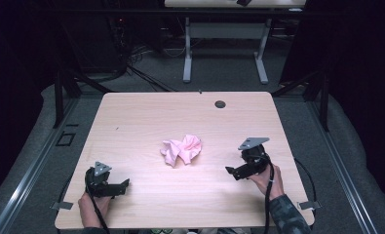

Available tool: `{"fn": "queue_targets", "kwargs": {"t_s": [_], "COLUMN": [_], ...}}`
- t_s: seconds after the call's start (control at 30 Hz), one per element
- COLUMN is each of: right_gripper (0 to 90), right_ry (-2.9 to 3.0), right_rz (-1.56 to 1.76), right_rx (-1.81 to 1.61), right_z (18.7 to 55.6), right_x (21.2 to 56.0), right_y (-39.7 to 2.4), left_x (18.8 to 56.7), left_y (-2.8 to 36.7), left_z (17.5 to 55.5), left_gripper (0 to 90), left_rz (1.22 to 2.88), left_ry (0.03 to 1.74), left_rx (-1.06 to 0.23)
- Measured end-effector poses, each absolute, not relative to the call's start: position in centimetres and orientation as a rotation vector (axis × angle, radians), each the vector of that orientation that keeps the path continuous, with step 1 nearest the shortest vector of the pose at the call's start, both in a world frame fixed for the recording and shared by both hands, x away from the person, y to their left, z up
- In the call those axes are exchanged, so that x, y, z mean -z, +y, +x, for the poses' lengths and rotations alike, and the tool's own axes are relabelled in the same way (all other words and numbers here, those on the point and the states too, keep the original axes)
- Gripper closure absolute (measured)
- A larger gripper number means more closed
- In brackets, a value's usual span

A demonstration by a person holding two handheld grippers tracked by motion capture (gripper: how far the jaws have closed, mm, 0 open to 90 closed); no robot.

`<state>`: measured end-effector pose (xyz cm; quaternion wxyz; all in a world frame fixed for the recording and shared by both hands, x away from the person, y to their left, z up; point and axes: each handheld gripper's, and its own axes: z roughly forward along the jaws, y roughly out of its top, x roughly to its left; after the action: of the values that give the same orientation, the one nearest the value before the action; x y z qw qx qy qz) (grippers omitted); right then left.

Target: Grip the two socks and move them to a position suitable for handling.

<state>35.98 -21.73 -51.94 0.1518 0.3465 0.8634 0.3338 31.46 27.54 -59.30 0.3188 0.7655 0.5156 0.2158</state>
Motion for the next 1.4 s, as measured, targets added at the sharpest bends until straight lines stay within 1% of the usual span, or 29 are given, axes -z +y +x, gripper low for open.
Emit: {"fn": "queue_targets", "kwargs": {"t_s": [0.47,0.9,1.0,1.03,1.07,1.1,1.13,1.2,1.33,1.4], "right_gripper": [0.0,0.4,4.1,4.1,6.8,6.8,11.7,15.1,26.7,29.1], "right_ry": [2.632,2.703,2.699,2.699,2.711,2.711,2.721,2.737,2.770,2.771], "right_rz": [0.838,0.766,0.735,0.735,0.723,0.723,0.724,0.736,0.789,0.795], "right_rx": [-0.974,-0.931,-0.912,-0.912,-0.894,-0.894,-0.884,-0.872,-0.834,-0.822], "right_z": [40.3,43.2,44.0,44.0,44.5,44.5,45.2,45.7,46.2,46.2], "right_x": [51.2,51.6,52.2,52.2,52.8,52.8,53.8,54.7,56.2,56.5], "right_y": [-14.5,-10.2,-9.0,-9.0,-8.6,-8.6,-8.2,-8.0,-7.9,-8.0], "left_x": [59.3,59.3,59.3,59.3,59.3,59.3,59.3,59.3,59.3,59.3], "left_y": [27.5,27.5,27.5,27.5,27.5,27.5,27.5,27.5,27.5,27.5], "left_z": [31.4,31.4,31.4,31.4,31.4,31.4,31.5,31.4,31.4,31.4], "left_gripper": [0.0,0.0,0.0,0.0,0.0,0.0,0.0,0.0,0.0,0.0], "left_rz": [2.017,2.018,2.018,2.018,2.018,2.018,2.018,2.018,2.018,2.018], "left_ry": [1.352,1.351,1.352,1.352,1.351,1.351,1.351,1.352,1.351,1.351], "left_rx": [-0.566,-0.565,-0.564,-0.564,-0.564,-0.564,-0.564,-0.564,-0.564,-0.564]}}
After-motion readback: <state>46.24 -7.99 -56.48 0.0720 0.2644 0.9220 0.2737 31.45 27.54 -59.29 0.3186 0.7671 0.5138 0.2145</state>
